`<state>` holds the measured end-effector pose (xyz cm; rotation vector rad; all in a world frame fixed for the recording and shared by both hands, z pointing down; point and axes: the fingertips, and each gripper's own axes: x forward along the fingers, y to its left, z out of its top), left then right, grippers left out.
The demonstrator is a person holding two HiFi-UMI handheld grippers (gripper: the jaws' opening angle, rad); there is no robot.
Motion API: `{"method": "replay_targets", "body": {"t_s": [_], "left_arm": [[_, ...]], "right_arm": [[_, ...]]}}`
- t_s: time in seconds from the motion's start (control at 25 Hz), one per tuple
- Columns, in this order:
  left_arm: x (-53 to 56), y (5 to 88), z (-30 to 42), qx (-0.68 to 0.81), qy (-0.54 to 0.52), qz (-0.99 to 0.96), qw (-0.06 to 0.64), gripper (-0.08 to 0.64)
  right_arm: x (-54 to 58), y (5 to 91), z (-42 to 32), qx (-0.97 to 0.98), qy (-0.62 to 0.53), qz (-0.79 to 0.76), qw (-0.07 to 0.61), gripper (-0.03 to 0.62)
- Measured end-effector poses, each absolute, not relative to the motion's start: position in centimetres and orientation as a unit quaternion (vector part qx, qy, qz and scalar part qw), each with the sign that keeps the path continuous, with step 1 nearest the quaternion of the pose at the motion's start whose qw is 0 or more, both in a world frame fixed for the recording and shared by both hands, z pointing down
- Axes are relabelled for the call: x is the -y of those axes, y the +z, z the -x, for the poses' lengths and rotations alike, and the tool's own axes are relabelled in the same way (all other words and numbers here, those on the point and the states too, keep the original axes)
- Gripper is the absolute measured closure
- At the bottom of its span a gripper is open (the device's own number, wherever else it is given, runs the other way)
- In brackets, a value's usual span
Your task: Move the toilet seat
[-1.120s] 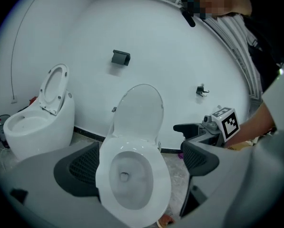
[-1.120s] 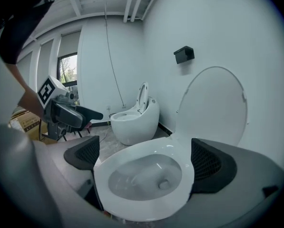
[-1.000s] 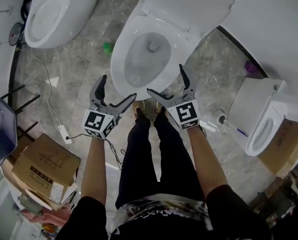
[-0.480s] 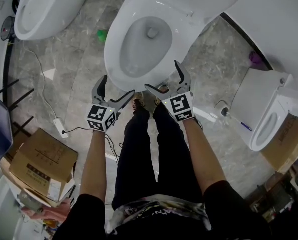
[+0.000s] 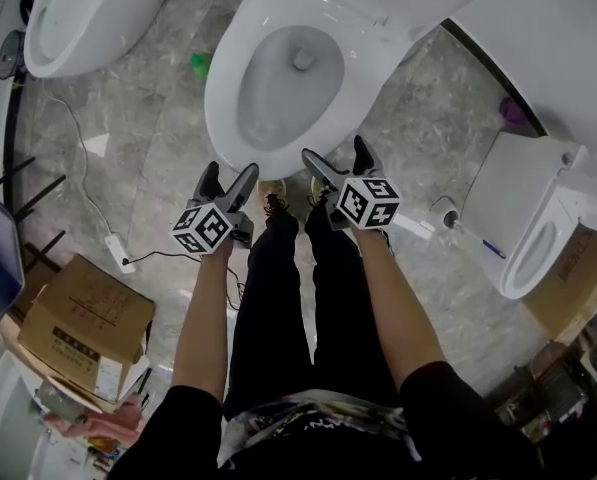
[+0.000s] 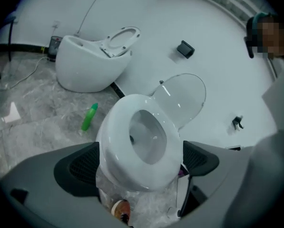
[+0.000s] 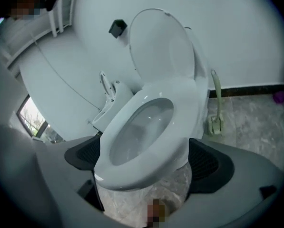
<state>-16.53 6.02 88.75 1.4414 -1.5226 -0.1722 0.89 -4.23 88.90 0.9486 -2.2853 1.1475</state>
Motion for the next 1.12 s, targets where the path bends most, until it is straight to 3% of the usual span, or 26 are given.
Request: {"method": "replay_targets", "body": {"t_s": [0.4,0.68,0.76,0.88,1.12], "left_arm": [[-6.0,89.6,15.3,0.611,-0.156,-0.558,0.539,0.032],[-6.2,90.3,16.2,0.626,-0.164,-0.523,0.555,0.05],[-6.6,90.6,16.7,0.637,-0.165,-0.501,0.562,0.119],[-7.7,91.7,17.6,0.66,-0.146,-0.465,0.572,0.334],[-8.3,92.5,18.1,0.668,-0.12,-0.446,0.583,0.422]], "right_arm": [[2.8,91.1,-0.2,0.742,0.539,-0.373,0.139,0.077],[3.2,92.3,-2.7,0.681,0.575,-0.439,0.116,0.343],[3.1,92.4,-3.3,0.675,0.579,-0.442,0.114,0.405],[3.2,92.0,-3.8,0.668,0.578,-0.453,0.121,0.456],[3.1,92.0,-4.2,0.659,0.582,-0.459,0.126,0.503]]}}
